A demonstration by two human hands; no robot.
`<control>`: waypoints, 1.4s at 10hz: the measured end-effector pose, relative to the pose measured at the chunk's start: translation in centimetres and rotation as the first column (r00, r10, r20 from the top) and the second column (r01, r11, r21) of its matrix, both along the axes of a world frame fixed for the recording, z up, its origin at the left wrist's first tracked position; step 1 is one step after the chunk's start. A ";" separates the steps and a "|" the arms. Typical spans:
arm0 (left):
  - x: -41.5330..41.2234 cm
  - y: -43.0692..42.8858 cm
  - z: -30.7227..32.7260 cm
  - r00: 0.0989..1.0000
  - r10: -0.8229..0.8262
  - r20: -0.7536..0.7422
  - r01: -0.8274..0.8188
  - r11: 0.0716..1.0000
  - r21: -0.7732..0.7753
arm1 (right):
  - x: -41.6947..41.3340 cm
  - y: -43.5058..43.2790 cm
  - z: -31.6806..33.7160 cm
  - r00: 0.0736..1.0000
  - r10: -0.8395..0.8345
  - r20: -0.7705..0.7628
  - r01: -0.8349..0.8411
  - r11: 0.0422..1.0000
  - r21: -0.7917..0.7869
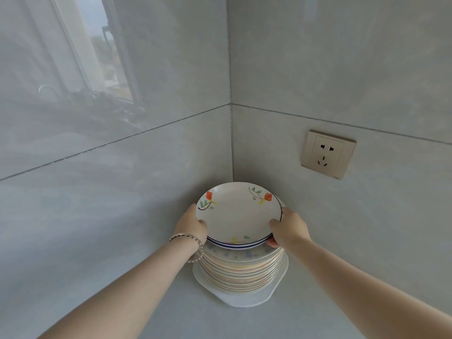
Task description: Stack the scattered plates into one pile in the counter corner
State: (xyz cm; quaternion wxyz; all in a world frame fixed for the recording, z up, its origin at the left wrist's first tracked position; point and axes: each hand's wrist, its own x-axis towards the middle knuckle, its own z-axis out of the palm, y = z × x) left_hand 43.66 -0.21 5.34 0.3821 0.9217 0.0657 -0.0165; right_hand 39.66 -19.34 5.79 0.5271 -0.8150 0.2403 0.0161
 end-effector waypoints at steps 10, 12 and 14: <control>-6.0 -2.1 -1.0 0.983 0.074 -0.169 -0.138 0.905 -0.402 | -3.4 1.0 -1.7 0.990 0.128 -0.064 -0.136 0.980 -0.143; -10.2 -0.5 3.8 0.960 -0.166 -0.226 0.216 0.952 0.217 | -8.4 1.0 4.8 0.943 0.269 -0.193 -0.328 0.845 -0.423; -16.0 0.2 11.6 0.921 -0.327 -0.214 0.386 0.840 0.381 | -16.5 2.3 12.4 0.827 0.348 -0.442 -0.540 0.713 -0.448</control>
